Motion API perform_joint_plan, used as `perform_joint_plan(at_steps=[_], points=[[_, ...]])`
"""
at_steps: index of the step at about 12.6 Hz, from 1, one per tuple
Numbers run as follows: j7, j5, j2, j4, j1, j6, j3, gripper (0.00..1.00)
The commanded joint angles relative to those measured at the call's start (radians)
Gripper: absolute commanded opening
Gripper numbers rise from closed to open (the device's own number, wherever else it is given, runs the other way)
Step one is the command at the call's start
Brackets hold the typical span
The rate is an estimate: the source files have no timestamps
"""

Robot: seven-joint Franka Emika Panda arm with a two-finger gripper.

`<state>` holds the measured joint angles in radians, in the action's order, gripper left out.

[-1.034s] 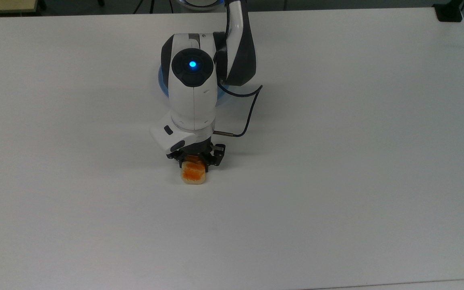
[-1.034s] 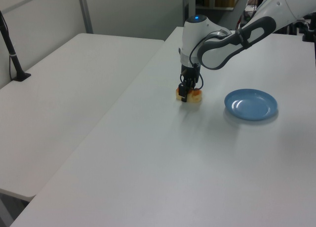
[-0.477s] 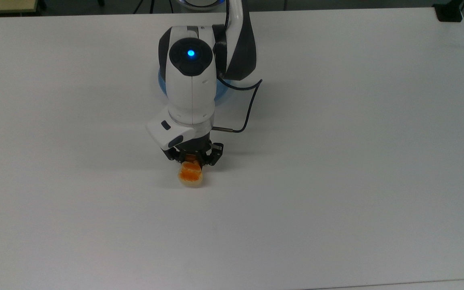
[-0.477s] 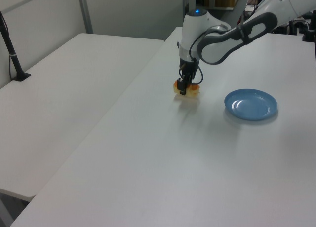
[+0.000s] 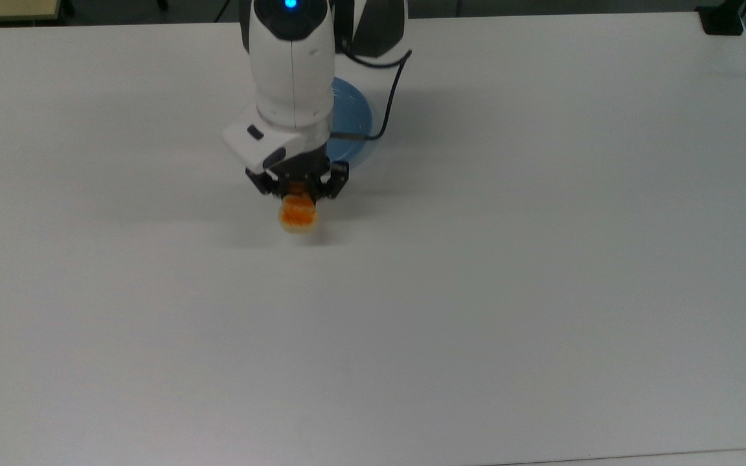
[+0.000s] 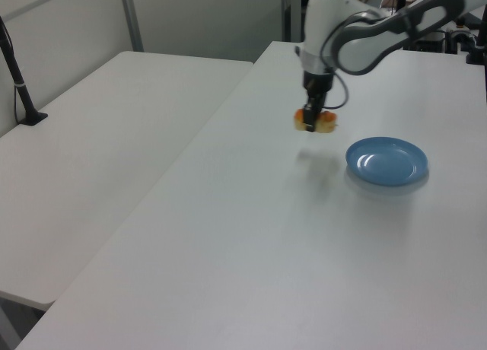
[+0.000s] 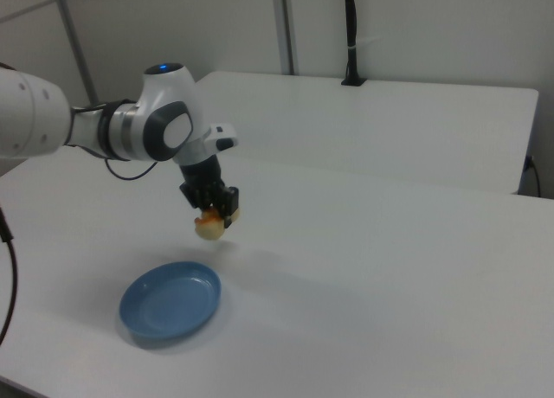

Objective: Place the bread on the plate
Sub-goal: 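Lift the bread roll and carry it over the blue plate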

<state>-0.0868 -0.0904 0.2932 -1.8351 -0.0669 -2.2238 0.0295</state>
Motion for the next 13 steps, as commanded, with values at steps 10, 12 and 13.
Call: perform_joint_plan(at_steps=[10, 12, 13], points=[[0.01, -0.014, -0.306, -0.429, -0.03, 0.068, -0.002, 0.6], [0.01, -0.014, -0.296, -0.429, -0.03, 0.07, -0.002, 0.82], [0.01, -0.014, -0.289, -0.428, -0.03, 0.07, -0.002, 1.0]])
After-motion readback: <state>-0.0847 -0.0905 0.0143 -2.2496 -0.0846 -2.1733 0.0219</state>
